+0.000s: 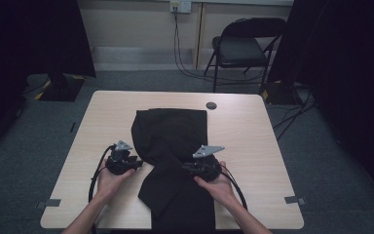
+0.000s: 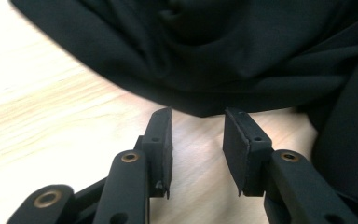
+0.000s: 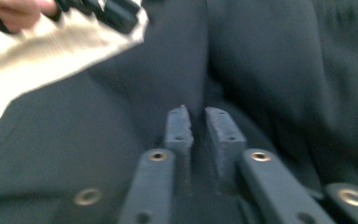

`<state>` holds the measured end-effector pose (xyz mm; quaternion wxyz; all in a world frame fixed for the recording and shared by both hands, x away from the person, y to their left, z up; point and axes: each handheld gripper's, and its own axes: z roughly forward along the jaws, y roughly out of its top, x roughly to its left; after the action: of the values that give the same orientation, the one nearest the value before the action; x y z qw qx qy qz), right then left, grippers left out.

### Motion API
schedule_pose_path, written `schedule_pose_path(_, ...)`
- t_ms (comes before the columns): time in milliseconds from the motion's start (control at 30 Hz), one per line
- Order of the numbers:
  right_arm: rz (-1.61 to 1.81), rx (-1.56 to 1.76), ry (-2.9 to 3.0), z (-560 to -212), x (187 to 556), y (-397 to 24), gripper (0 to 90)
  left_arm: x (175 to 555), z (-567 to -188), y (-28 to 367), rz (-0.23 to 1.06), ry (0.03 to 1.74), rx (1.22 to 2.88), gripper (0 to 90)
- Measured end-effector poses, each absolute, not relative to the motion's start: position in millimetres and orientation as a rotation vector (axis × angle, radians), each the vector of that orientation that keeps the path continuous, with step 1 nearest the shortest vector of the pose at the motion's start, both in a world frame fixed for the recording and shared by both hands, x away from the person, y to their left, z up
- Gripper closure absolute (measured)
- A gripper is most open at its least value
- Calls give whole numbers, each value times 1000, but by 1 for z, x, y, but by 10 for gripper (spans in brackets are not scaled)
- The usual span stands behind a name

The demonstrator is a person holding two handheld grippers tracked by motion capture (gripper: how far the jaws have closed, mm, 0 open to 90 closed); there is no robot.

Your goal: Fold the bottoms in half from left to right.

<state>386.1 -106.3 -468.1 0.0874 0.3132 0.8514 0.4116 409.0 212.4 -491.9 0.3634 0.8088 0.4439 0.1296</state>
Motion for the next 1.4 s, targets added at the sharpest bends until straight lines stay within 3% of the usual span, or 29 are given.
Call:
schedule_pose_path(33, 1188, 938, 2516, -469, 382, -109, 676, 408, -491, 211, 332, 1133, 2091, 624)
schedule_pose_path(133, 1234, 899, 2515, -461, 371, -109, 657, 408, -491, 208, 333, 1128, 2092, 613)
schedule_pose_path(233, 1346, 770, 2570, -453, 358, -86, 575, 409, -493, 207, 326, 1125, 2100, 611)
schedule_pose_path(333, 1372, 689, 2678, -467, 348, -55, 473, 409, -493, 208, 330, 1137, 2090, 608)
schedule_pose_path(633, 1278, 529, 2801, -499, 320, -14, 328, 409, -493, 211, 340, 1136, 2092, 598)
schedule_pose_path(700, 1263, 503, 2781, -500, 317, -12, 355, 409, -493, 211, 341, 1136, 2094, 593)
schedule_pose_path(767, 1228, 472, 2741, -501, 314, -12, 450, 409, -493, 211, 343, 1136, 2092, 591)
schedule_pose_path(833, 1236, 488, 2740, -500, 316, -16, 662, 409, -493, 211, 341, 1137, 2094, 591)
schedule_pose_path(933, 1266, 523, 2713, -497, 321, -24, 886, 409, -493, 211, 340, 1140, 2086, 591)
schedule_pose_path(1167, 1437, 610, 2684, -456, 321, -72, 899, 411, -494, 214, 351, 1161, 2073, 594)
schedule_pose_path(1300, 1313, 642, 2744, -467, 308, -109, 888, 412, -492, 214, 368, 1156, 2100, 594)
schedule_pose_path(1400, 1292, 715, 2719, -474, 309, -128, 661, 411, -489, 214, 373, 1140, 2092, 577)
